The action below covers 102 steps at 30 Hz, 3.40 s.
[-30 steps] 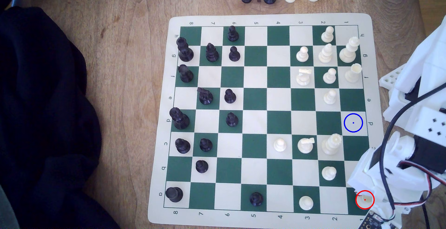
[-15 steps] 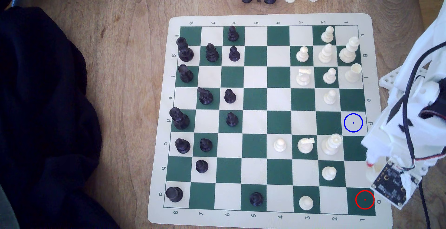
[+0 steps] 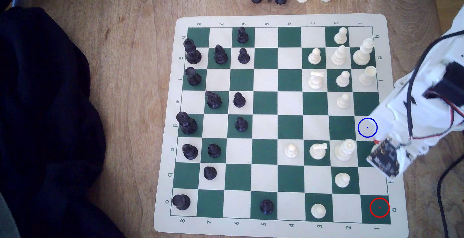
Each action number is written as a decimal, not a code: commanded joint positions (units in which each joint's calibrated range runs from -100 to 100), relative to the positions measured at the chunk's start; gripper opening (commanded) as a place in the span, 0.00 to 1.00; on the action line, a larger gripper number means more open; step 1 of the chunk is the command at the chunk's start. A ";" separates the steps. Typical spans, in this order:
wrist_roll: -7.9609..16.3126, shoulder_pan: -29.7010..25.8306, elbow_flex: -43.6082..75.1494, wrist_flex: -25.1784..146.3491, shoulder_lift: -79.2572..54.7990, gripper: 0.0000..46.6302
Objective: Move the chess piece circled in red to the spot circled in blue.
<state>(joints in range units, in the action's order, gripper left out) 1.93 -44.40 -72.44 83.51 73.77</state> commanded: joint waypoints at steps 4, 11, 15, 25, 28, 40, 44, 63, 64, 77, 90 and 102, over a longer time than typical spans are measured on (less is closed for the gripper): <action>-2.83 5.80 -0.37 4.13 6.11 0.01; -6.40 12.68 -5.62 3.47 8.31 0.01; -7.18 13.93 -7.07 4.05 8.23 0.01; -8.60 14.32 -1.82 2.33 -5.44 0.01; -8.60 13.93 -0.64 0.44 -10.62 0.01; -8.79 14.16 1.08 -2.42 -14.95 0.01; -8.94 14.56 2.72 -2.18 -14.95 0.01; -9.96 16.98 1.36 -4.64 -12.31 0.01; -10.06 17.06 0.90 -4.88 -12.31 0.01; -11.18 18.31 -1.45 -5.05 -12.82 0.01; -11.18 18.70 -2.45 -6.52 -13.76 0.18; -11.28 19.41 -1.45 -5.78 -12.06 0.37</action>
<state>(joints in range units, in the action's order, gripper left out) -9.06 -25.15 -76.23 76.65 60.03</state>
